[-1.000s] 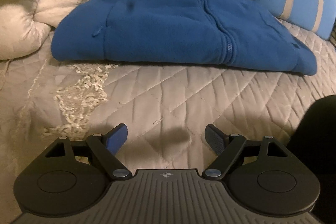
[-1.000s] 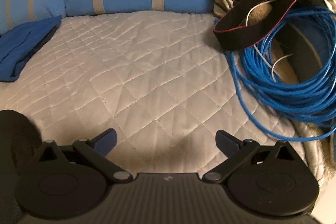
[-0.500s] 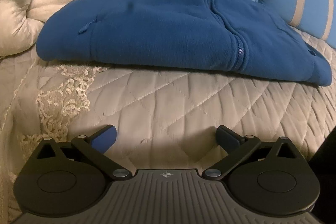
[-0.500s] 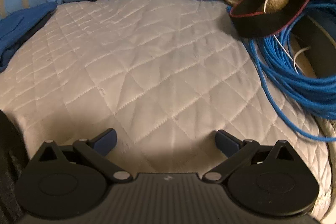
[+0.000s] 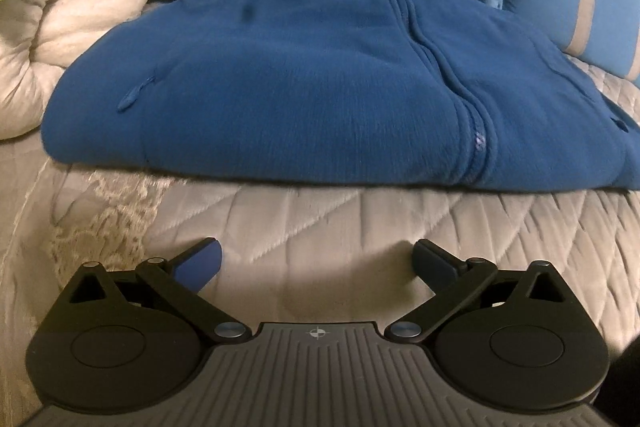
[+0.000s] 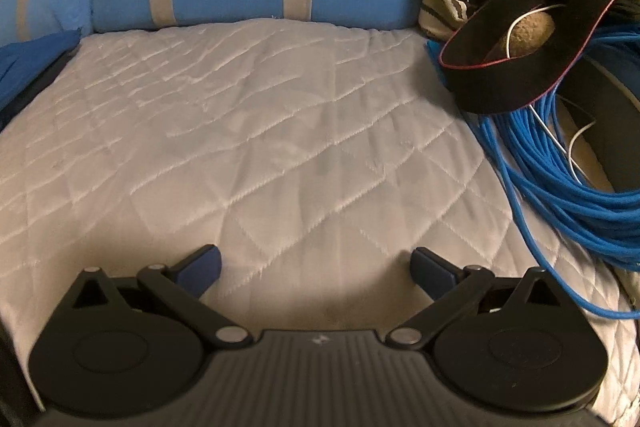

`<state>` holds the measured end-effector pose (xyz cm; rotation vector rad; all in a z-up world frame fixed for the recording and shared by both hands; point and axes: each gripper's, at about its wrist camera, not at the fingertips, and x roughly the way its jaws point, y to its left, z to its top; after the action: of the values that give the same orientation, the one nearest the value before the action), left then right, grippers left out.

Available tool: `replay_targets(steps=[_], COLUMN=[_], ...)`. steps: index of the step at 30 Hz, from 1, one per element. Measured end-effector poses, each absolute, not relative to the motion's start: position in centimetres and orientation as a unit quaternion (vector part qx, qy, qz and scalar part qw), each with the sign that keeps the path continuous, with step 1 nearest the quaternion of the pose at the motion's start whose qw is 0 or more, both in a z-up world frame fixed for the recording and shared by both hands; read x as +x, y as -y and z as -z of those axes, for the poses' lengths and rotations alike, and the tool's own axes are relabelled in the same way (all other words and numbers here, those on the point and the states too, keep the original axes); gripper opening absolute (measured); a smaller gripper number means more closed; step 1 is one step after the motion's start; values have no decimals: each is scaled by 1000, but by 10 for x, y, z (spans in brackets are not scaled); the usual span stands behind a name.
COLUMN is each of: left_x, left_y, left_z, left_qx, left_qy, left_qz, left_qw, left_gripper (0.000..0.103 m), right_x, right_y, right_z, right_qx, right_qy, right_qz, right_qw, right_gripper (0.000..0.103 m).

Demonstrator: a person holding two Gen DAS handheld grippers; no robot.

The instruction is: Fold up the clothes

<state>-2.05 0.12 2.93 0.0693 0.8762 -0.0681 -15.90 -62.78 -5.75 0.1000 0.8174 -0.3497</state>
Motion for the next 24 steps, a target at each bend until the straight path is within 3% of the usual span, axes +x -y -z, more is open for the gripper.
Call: replay_targets(steps=[24], left_x=[18], left_y=[8], left_z=[-19], left_qx=[46], left_qy=[-388], left_qz=[26], left_qw=[920], left_gripper=[103], right_x=[-111], right_y=[645], right_z=[61], right_qx=[81], right_qy=[-373], right_qz=[194], right_qw=[904], right_gripper=[103])
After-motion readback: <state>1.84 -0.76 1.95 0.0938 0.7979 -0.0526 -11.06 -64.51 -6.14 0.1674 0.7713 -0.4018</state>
